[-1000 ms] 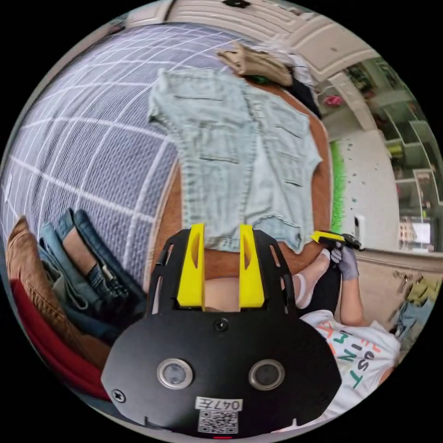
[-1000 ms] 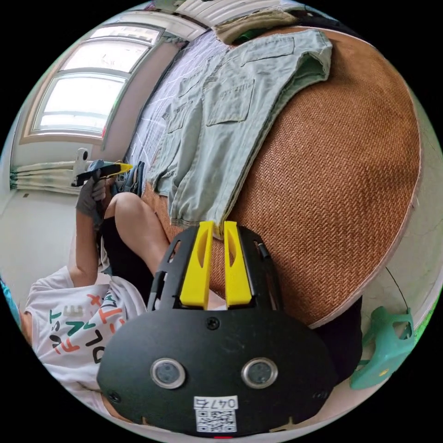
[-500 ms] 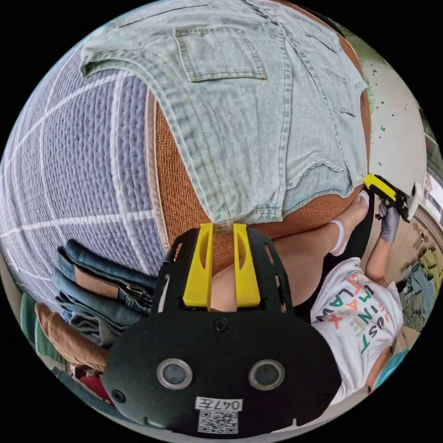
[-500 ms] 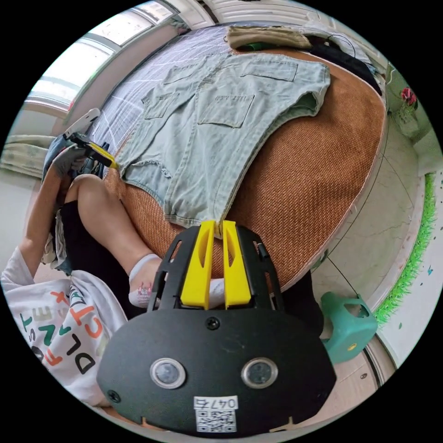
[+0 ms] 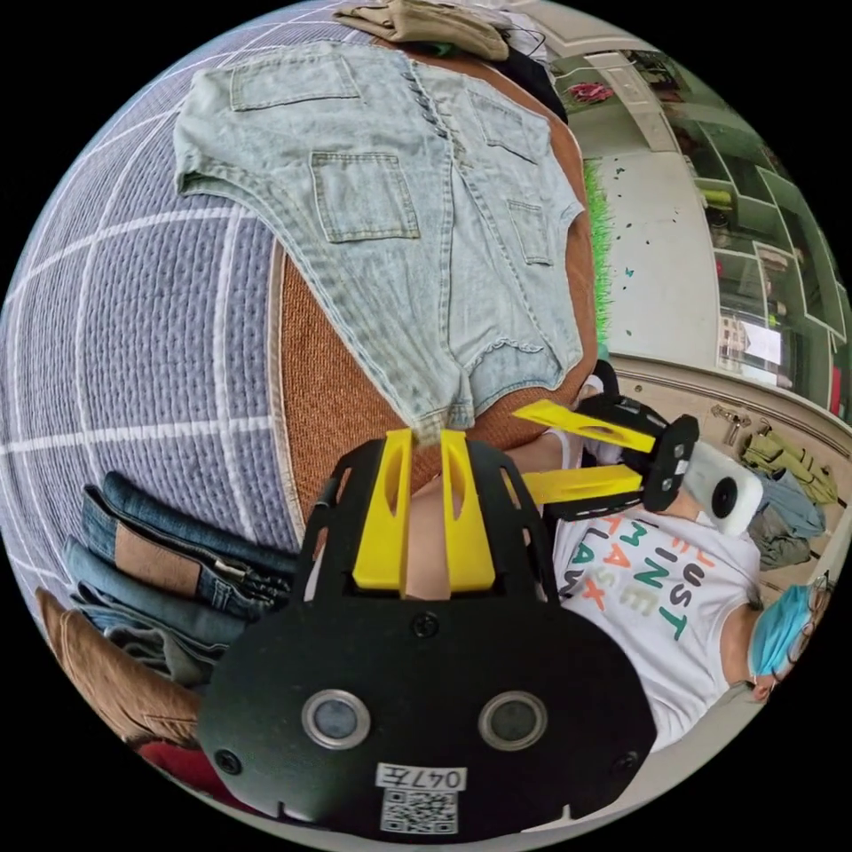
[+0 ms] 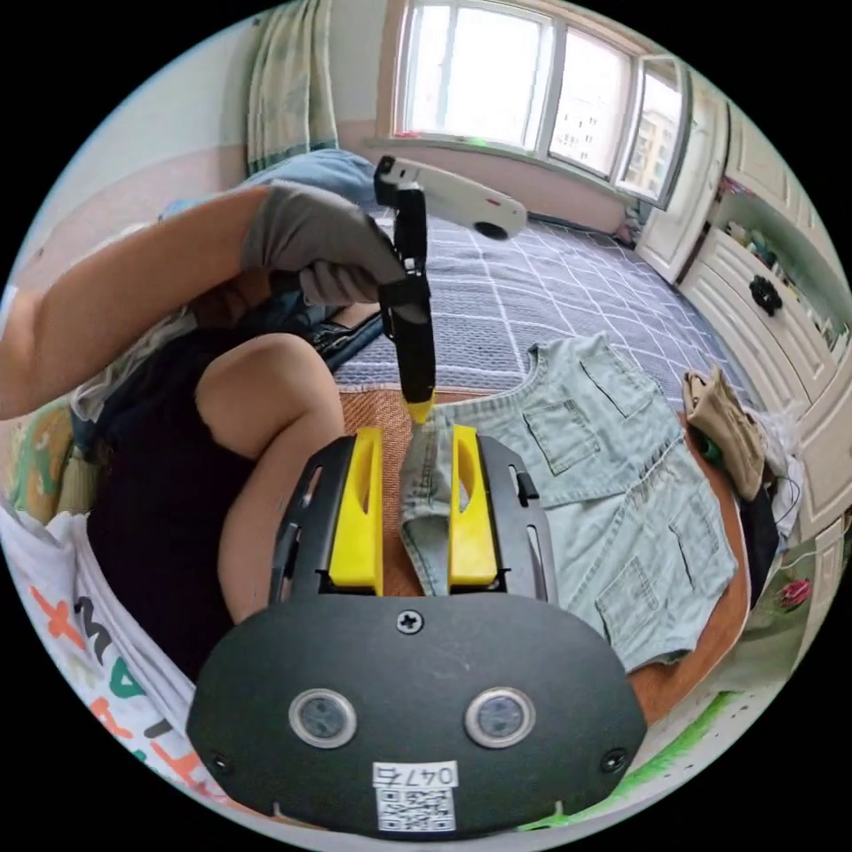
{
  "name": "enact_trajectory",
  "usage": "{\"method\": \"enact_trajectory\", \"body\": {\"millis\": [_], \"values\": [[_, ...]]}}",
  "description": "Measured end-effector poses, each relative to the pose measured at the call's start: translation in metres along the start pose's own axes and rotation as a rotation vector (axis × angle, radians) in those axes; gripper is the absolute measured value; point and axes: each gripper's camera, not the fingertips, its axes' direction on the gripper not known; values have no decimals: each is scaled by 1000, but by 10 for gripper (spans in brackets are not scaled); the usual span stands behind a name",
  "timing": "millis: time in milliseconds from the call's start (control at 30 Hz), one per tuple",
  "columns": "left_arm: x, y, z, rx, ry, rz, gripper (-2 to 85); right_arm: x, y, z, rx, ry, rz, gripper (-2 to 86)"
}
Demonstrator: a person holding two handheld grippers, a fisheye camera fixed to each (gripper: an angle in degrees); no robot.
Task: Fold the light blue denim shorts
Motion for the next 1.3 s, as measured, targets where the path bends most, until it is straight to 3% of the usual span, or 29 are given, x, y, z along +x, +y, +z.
{"method": "enact_trajectory", "body": {"millis": [267, 433, 600, 767, 1133, 1233, 1300], "values": [[-70, 47, 31, 97, 103, 5, 35, -47, -5, 92, -146, 187, -95, 19], [-108, 85, 31, 264, 263, 21, 33, -35, 16, 73, -53, 178, 31, -2], [-216, 137, 7, 738, 308, -340, 87, 5, 45, 45, 22, 14, 256, -5], [-312, 107, 12, 889, 466, -511, 105, 15, 51, 20, 57, -36, 242, -6], [-365, 33, -12, 874, 590, -551, 67, 61, 60, -14, 102, -141, 304, -6], [-363, 39, -41, 919, 640, -552, 47, 72, 62, -22, 112, -147, 323, -6], [-340, 51, -91, 981, 579, -559, 40, 85, 67, -28, 126, -154, 363, -6]]}}
